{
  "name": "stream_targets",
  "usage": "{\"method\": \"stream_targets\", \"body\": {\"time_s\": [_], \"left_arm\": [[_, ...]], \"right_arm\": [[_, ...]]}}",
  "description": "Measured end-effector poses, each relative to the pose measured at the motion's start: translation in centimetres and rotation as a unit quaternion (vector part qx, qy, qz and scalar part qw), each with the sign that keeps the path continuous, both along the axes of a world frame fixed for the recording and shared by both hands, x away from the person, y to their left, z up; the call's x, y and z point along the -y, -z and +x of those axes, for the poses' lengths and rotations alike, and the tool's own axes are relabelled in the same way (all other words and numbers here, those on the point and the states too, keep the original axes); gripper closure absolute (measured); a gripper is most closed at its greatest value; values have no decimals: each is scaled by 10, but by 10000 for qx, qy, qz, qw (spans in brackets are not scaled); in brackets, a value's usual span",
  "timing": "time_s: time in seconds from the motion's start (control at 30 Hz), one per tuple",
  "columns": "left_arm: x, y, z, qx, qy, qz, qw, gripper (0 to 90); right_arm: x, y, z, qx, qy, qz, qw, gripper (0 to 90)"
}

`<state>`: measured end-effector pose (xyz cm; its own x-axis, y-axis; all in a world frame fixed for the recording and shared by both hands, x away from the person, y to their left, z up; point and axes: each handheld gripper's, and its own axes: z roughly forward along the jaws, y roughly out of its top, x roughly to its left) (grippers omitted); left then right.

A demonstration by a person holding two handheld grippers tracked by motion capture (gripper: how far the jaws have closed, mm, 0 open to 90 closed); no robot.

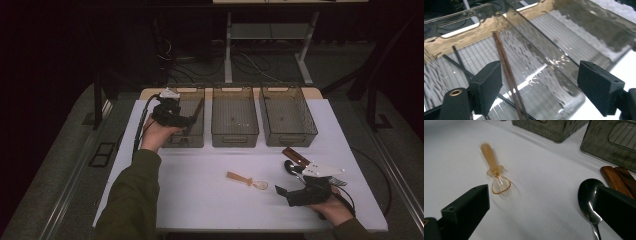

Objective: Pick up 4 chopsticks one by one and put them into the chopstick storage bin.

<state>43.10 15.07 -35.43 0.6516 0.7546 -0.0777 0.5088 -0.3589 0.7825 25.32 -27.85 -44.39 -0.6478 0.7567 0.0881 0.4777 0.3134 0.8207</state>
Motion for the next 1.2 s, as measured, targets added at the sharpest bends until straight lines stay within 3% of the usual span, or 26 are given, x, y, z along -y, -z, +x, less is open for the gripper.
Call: {"method": "stream_targets", "body": {"time_s": [0.07,0.13,0.37,0.57,0.87,1.2], "left_arm": [[2,0,-7,-37,114,-83,9999,153],[3,1,-14,30,216,-36,9998,144],[9,11,-43,148,464,-174,9987,123],[11,27,-68,218,524,-328,9978,84],[6,45,-106,411,690,-332,9962,52],[1,61,-140,479,1029,-282,9931,20]], "right_arm": [[0,0,0,4,4,7,10000,4],[0,0,0,-1,-4,-2,10000,4],[-1,1,0,-4,13,24,10000,4],[0,0,0,-5,10,1,10000,5],[-1,-1,-1,3,-8,5,10000,5],[-2,-1,-1,34,-16,-10,10000,4]]}}
